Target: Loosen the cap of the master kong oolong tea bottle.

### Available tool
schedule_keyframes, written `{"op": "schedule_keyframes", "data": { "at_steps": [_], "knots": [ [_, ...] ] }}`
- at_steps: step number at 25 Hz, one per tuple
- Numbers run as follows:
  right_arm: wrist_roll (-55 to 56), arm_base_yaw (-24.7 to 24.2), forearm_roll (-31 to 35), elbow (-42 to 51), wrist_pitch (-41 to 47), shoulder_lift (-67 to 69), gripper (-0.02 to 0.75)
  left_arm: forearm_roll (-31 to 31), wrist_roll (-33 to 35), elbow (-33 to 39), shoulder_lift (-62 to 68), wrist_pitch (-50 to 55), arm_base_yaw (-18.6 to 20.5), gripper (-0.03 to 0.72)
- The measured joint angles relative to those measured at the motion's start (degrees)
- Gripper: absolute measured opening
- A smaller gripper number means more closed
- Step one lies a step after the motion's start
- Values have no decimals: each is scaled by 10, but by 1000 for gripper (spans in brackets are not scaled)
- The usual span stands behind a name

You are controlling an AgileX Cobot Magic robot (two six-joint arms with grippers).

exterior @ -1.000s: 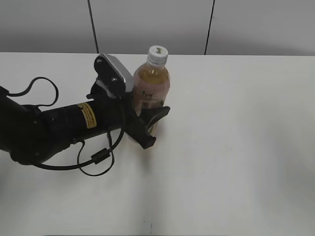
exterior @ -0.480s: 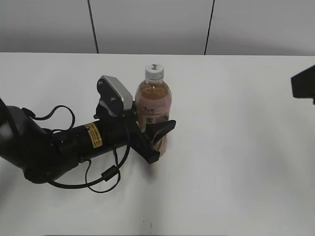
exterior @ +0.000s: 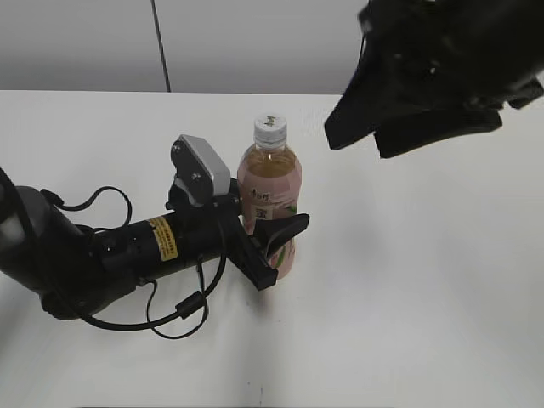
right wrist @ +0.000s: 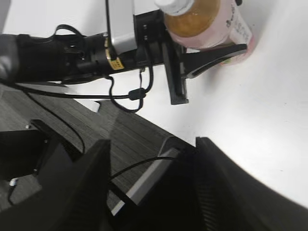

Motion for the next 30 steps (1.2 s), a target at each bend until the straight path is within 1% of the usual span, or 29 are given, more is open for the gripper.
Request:
{"op": "schedule_keyframes", "data": {
  "at_steps": [2, 4, 7, 10, 13, 19, 30],
  "knots": [
    [38, 16, -48, -57, 32, 45, 420, 0, 0, 0, 0, 0, 0, 382],
    [69, 27, -82, -123, 67, 83, 420, 0, 0, 0, 0, 0, 0, 382],
    [108, 41, -132, -222, 85, 142, 420, 1, 0, 0, 0, 0, 0, 382],
    [133, 58, -156, -302, 86, 192, 420, 1, 0, 0, 0, -1, 0, 382],
    [152, 79, -164, -350, 86, 231, 420, 1, 0, 0, 0, -1, 0, 382],
    [175, 107, -196, -362, 90, 261, 405, 1, 0, 0, 0, -2, 0, 382],
    [191, 108, -213, -362, 91, 300, 403, 1, 0, 0, 0, -1, 0, 382]
  ]
}}
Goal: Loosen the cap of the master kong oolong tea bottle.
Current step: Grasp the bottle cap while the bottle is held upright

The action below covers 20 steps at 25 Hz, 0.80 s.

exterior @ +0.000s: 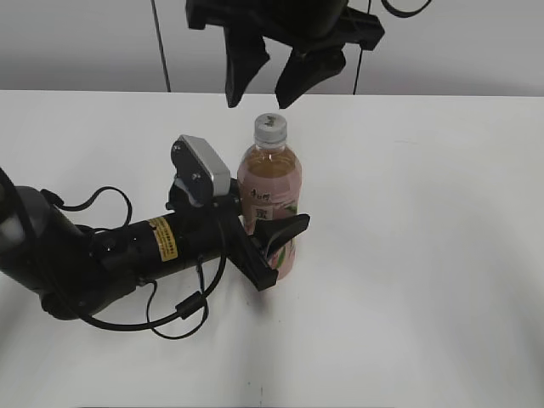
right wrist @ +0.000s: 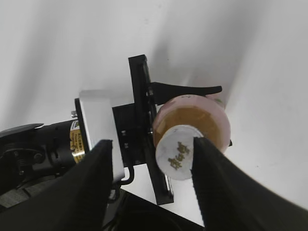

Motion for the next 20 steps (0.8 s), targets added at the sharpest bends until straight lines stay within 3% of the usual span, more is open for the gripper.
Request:
{"op": "schedule_keyframes", "data": {
  "at_steps": [6, 20],
  "knots": [
    [0, 0, -28, 3, 0, 1, 403, 0, 0, 0, 0, 0, 0, 382],
    [6, 0, -14, 40, 2, 1, 403, 1, 0, 0, 0, -1, 0, 382]
  ]
}}
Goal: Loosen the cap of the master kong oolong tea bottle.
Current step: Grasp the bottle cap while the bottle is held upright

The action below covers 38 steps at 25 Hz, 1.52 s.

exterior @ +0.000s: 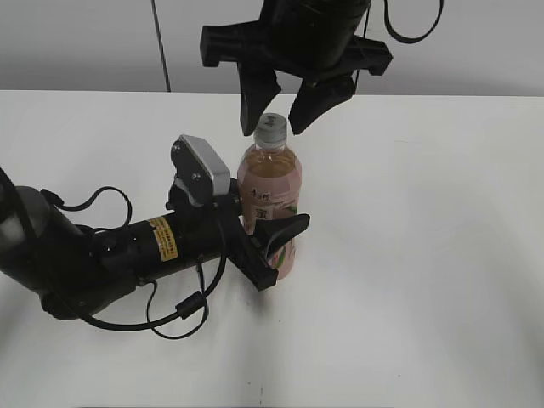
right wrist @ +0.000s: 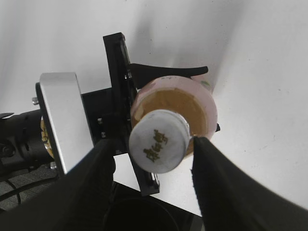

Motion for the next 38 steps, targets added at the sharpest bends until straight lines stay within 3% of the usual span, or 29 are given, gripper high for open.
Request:
{"op": "schedule_keyframes", "data": {
  "at_steps": [17, 19, 22, 28, 32, 38],
  "knots": [
    [13, 0, 1, 0, 0, 17, 401, 0, 0, 0, 0, 0, 0, 382],
    [14, 0, 1, 0, 0, 17, 382, 0, 0, 0, 0, 0, 0, 382],
    [14, 0, -2, 0, 1, 17, 293, 0, -2, 0, 0, 0, 0, 382],
    [-1, 1, -5, 0, 1, 17, 290, -1, -1, 0, 0, 1, 0, 382],
    [-62, 1, -5, 0, 1, 17, 290, -1, -1, 0, 0, 1, 0, 382],
    [-268, 0, -3, 0, -1, 17, 281, 2, 0, 0, 0, -1, 0, 382]
  ]
}}
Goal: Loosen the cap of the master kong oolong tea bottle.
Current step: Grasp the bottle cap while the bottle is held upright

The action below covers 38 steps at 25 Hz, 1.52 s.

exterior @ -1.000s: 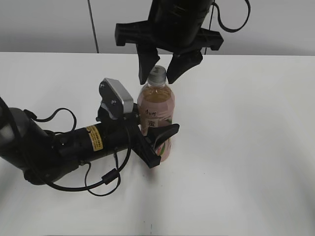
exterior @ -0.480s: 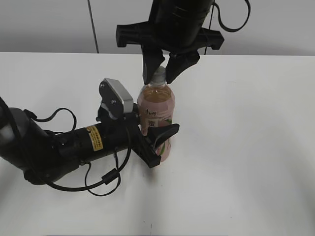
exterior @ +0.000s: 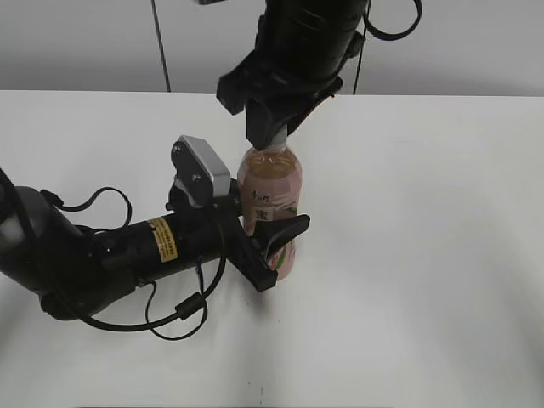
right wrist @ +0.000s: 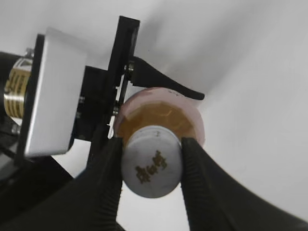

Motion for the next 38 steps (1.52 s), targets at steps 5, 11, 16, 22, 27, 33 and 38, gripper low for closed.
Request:
{"op": "schedule_keyframes", "data": {
  "at_steps": [5, 11, 16, 22, 27, 33, 38],
  "knots": [
    [-173, -1, 3, 0, 0, 0, 280, 1, 1, 0, 0, -1, 0, 382],
    [-331, -1, 3, 0, 0, 0, 279, 2, 3, 0, 0, 2, 0, 382],
    [-479, -1, 4, 0, 0, 0, 279, 3, 4, 0, 0, 2, 0, 382],
    [-593, -2, 6, 0, 1, 0, 279, 5, 7, 0, 0, 2, 0, 382],
    [-685, -2, 6, 0, 3, -1, 279, 6, 9, 0, 0, 2, 0, 382],
    [-784, -2, 9, 0, 4, -1, 279, 7, 9, 0, 0, 2, 0, 382],
    [-847, -3, 19, 0, 5, -2, 280, 8, 9, 0, 0, 1, 0, 382]
  ]
}}
